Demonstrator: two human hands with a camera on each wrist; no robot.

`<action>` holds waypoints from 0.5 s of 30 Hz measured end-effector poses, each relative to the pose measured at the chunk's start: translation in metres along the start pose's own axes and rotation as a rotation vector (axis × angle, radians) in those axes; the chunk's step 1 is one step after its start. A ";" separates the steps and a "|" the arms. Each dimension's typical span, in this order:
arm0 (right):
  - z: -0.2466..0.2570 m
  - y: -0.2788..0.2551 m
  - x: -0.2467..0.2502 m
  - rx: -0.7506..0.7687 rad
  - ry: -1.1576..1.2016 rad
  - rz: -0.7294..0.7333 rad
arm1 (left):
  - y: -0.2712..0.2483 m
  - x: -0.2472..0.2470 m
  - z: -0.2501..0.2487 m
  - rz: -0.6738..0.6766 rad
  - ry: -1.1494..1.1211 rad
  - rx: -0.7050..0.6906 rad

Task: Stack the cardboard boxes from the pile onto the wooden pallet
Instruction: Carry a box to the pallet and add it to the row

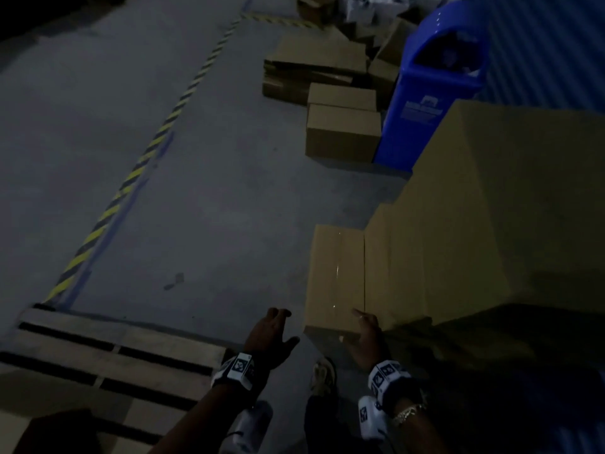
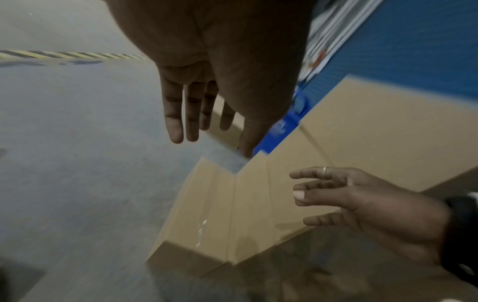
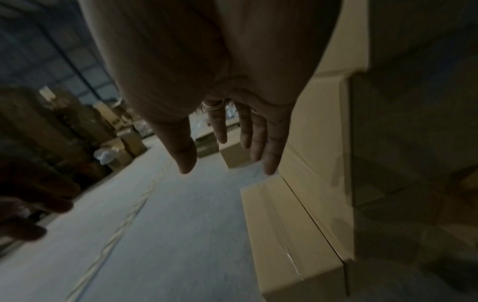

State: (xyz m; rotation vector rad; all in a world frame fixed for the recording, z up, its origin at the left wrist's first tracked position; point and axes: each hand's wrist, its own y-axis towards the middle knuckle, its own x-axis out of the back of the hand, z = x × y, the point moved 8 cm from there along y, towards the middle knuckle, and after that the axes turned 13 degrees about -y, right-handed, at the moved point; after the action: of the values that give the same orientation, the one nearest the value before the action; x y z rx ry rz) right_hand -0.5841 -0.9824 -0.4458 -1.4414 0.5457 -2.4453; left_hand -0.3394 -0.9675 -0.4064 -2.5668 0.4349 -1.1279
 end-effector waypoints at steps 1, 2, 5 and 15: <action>-0.008 0.009 -0.004 -0.011 -0.006 0.030 | 0.007 -0.007 0.000 0.018 0.015 0.010; -0.017 0.017 -0.009 -0.025 -0.016 0.059 | 0.013 -0.014 0.001 0.040 0.024 0.030; -0.039 0.038 -0.022 -0.066 -0.019 0.138 | 0.024 -0.030 0.008 0.052 0.096 0.065; -0.115 0.117 -0.097 -0.260 0.018 0.148 | 0.105 -0.158 0.106 0.271 0.010 0.090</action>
State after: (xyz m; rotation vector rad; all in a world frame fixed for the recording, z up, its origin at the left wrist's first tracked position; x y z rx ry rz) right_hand -0.6354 -1.0276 -0.6239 -1.4143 0.9693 -2.3408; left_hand -0.3775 -0.9853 -0.6195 -2.3396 0.6937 -1.0373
